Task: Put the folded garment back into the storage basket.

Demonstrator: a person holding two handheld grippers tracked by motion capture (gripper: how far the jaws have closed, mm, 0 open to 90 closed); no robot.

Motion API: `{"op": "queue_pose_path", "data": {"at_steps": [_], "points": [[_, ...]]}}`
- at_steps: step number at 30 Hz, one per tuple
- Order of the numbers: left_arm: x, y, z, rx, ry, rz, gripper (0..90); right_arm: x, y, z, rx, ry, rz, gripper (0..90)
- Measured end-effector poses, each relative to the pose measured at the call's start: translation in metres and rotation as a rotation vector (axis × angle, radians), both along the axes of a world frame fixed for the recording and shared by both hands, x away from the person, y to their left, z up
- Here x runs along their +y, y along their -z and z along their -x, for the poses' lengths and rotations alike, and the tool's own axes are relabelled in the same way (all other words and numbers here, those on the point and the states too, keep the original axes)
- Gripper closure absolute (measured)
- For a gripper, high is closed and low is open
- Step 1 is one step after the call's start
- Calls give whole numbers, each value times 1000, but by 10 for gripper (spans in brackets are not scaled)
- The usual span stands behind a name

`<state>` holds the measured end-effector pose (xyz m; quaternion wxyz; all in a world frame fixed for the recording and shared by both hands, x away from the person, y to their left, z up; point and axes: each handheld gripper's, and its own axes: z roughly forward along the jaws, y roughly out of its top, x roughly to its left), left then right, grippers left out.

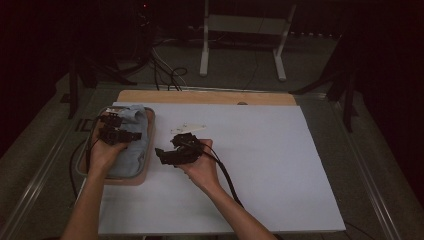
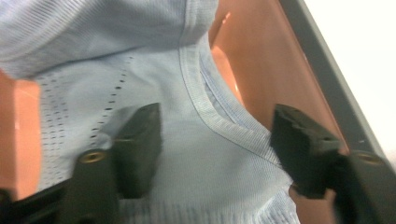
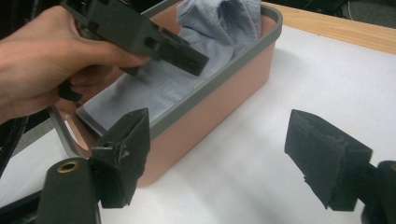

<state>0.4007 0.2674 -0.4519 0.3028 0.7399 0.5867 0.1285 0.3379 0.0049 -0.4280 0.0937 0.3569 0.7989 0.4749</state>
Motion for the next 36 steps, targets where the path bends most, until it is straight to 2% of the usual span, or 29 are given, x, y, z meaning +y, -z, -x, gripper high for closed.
{"op": "queue_pose_path", "data": {"at_steps": [4,8,11,13,16,20,28,32,36], "points": [[2,-7,10,-51,-19,-2,165,-5,0,1,-13,-7,15,208],[4,-15,21,-114,-29,2,126,-11,-1,1,-17,7,9,204],[4,-20,30,-151,-16,24,79,-17,-1,2,-24,12,7,200],[3,-23,36,-173,-9,19,56,-20,-1,2,-34,7,17,194],[0,-27,45,-205,6,34,11,-25,-2,3,-35,18,22,181],[-5,-28,58,-252,17,24,4,-33,-2,5,-36,32,11,174],[-15,-30,74,-311,41,9,3,-52,-2,7,-50,56,-5,153],[-20,-28,81,-342,47,16,3,-61,0,9,-58,68,-15,153],[-22,-24,86,-354,42,44,4,-71,1,10,-69,78,-14,152]]}}
